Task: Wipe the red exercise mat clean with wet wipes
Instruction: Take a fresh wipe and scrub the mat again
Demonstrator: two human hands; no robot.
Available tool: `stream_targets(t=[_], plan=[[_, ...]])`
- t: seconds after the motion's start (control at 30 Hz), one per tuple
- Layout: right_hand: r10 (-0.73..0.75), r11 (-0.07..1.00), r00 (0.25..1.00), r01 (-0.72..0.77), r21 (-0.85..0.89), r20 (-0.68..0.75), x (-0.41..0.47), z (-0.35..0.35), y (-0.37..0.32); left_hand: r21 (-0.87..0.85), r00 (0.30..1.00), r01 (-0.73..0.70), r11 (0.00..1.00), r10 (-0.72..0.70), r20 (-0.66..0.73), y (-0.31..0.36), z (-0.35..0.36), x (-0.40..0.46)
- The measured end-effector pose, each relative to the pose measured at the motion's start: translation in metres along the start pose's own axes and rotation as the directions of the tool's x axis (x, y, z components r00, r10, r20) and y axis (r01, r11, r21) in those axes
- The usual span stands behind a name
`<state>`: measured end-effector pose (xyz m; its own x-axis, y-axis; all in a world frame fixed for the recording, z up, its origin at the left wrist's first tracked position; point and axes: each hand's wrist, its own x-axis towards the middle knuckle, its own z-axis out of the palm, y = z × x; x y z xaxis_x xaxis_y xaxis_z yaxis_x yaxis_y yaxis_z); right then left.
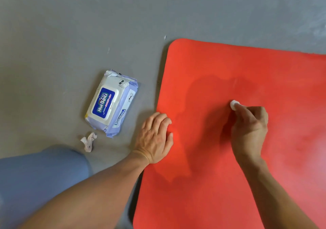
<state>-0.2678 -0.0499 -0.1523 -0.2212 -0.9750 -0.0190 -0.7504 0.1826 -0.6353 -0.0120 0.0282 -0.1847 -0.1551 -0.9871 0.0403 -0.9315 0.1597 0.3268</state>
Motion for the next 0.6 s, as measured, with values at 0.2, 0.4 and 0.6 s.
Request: stream_targets(t=[0.2, 0.4, 0.6], plan=[[-0.062, 0.998, 0.998, 0.062, 0.017, -0.014, -0.045, 0.06, -0.056, -0.028, 1.0, -0.013, 1.0, 0.013, 0.0, -0.001, -0.001, 0.001], [-0.5, 0.863, 0.833, 0.503, 0.055, 0.236, -0.061, 0.054, -0.057, -0.105, 0.998, -0.013, 0.994, 0.006, -0.063, 0.003, 0.0, -0.013], [-0.024, 0.998, 0.998, 0.027, 0.049, -0.066, -0.028, 0.046, -0.038, -0.117, 0.996, -0.039, 0.992, 0.029, -0.079, -0.005, -0.003, -0.032]])
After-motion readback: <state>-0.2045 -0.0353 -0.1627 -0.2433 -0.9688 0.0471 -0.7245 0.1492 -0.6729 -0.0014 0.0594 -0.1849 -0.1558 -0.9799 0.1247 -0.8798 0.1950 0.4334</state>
